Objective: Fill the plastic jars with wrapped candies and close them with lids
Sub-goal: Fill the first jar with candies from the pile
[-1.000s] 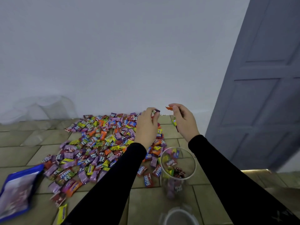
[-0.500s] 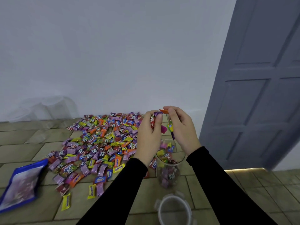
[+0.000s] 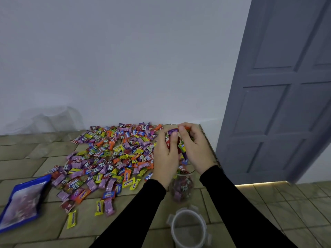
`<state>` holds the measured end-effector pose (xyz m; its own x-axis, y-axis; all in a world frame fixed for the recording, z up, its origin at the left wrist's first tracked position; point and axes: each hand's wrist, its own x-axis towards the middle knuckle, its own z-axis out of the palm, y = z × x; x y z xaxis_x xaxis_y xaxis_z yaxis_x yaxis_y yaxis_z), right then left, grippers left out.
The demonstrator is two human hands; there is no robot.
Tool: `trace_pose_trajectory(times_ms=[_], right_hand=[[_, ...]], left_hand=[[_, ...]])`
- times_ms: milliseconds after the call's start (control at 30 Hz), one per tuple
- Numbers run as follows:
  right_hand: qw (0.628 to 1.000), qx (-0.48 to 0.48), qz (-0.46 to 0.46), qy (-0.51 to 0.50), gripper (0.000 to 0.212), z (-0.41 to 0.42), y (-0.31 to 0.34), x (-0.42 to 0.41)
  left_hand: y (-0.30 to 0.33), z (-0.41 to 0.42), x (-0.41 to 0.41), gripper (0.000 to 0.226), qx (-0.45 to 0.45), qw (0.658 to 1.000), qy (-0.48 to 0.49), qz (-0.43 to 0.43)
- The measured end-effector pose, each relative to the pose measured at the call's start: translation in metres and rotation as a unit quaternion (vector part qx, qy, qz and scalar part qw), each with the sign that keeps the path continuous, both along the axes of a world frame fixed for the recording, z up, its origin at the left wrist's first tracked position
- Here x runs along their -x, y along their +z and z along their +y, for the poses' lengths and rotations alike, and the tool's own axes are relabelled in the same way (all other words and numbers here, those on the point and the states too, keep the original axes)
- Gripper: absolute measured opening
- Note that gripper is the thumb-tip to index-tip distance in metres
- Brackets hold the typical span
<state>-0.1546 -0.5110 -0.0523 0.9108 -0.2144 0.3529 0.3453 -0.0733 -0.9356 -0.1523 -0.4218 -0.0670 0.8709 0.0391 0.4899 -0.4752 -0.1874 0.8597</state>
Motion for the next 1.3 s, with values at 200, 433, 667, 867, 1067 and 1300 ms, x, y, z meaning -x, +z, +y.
trace_pose_trajectory(times_ms=[200,433,667,867,1067,1300], right_hand=[[1.000,-0.004,0.005,-0.011,0.007,0.003,-0.001,-0.001],[0.999,-0.038,0.000,0.011,0.013,0.001,-0.001,-0.001],[0.997,-0.054,-0.018,0.047,0.019,0.001,0.000,0.001],[0.994,-0.094,-0.021,0.053,0.028,0.001,-0.001,-0.001],[0.996,-0.072,-0.038,0.043,0.002,0.004,-0.004,-0.004],[0.998,-0.052,-0.022,0.025,0.031,0.004,-0.001,-0.004]], left_hand=[[-0.005,0.000,-0.005,0.009,0.006,1.000,0.019,0.006],[-0.006,0.001,-0.007,0.007,0.023,0.999,0.022,0.005],[-0.010,0.001,-0.011,0.010,0.055,0.998,0.025,0.006],[-0.011,0.002,-0.013,0.009,0.061,0.998,0.021,-0.007],[-0.011,0.003,-0.014,0.021,0.074,0.997,0.001,-0.009],[-0.011,0.004,-0.014,0.033,0.102,0.994,-0.036,-0.019]])
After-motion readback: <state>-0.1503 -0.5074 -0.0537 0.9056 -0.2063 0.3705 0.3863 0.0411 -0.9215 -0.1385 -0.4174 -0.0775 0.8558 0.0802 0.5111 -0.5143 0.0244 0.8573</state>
